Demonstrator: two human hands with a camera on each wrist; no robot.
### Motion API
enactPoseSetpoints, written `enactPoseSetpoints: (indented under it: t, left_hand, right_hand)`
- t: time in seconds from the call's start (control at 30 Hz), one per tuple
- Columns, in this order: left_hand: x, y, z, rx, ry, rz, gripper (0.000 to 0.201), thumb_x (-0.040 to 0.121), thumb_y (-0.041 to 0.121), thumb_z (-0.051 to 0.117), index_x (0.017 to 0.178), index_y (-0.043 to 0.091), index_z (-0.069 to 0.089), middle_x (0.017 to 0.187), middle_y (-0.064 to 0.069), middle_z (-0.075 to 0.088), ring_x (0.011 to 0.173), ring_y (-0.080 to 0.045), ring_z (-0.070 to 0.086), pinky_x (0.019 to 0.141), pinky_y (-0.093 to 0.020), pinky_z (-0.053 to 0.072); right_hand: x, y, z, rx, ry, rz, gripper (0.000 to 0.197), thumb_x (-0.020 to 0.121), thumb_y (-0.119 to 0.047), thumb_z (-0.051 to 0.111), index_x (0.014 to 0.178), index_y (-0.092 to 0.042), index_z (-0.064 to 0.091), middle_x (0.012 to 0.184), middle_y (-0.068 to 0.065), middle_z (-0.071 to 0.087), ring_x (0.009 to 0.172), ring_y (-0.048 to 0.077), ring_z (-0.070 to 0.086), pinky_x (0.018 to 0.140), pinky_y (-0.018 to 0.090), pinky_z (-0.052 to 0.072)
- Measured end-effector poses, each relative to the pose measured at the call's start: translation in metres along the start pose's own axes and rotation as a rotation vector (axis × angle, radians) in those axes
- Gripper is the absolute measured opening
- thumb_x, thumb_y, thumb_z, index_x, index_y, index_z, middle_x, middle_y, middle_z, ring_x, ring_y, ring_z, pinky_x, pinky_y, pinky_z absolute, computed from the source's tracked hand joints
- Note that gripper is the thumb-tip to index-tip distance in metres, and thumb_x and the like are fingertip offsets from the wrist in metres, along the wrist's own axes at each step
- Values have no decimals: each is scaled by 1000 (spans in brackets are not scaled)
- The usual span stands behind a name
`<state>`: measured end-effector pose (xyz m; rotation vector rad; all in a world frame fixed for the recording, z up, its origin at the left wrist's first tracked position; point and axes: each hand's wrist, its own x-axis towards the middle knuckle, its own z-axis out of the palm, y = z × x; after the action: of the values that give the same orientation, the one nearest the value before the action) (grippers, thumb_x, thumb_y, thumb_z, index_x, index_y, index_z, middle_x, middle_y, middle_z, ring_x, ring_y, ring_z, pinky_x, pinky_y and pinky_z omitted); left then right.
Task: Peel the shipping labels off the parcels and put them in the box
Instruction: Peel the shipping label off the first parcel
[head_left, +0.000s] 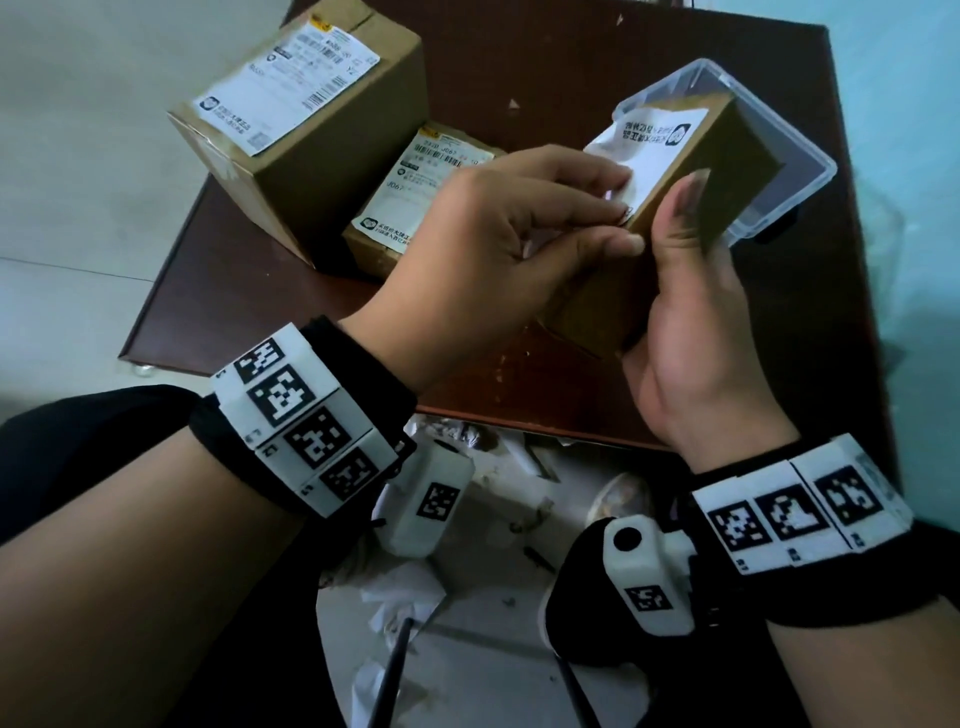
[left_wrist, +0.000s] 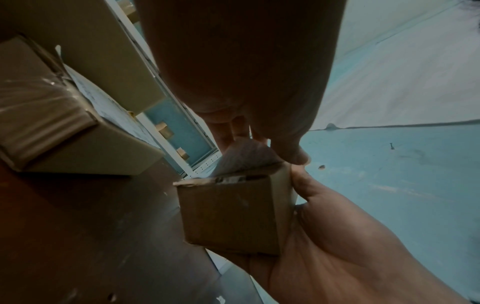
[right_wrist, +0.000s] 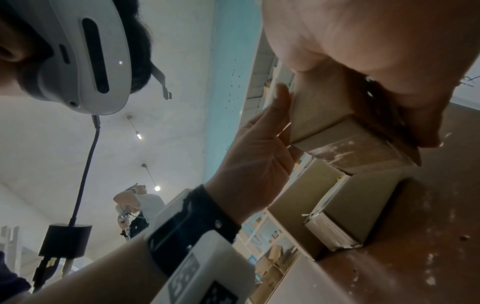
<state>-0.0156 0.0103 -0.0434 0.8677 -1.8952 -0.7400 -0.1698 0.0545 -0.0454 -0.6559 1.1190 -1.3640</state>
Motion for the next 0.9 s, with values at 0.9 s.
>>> enactPoseSetpoints:
  t: [0.9]
  left_hand:
    - [4, 6, -8, 48, -2, -44, 12, 104, 21, 62, 100, 9, 66, 117, -3, 74, 108, -11, 71, 88, -37, 58]
  right_hand:
    - [-7, -6, 1, -123, 107, -48, 41, 98, -48, 66, 131, -24, 62, 128, 10, 76, 114, 23, 77, 99, 46, 63]
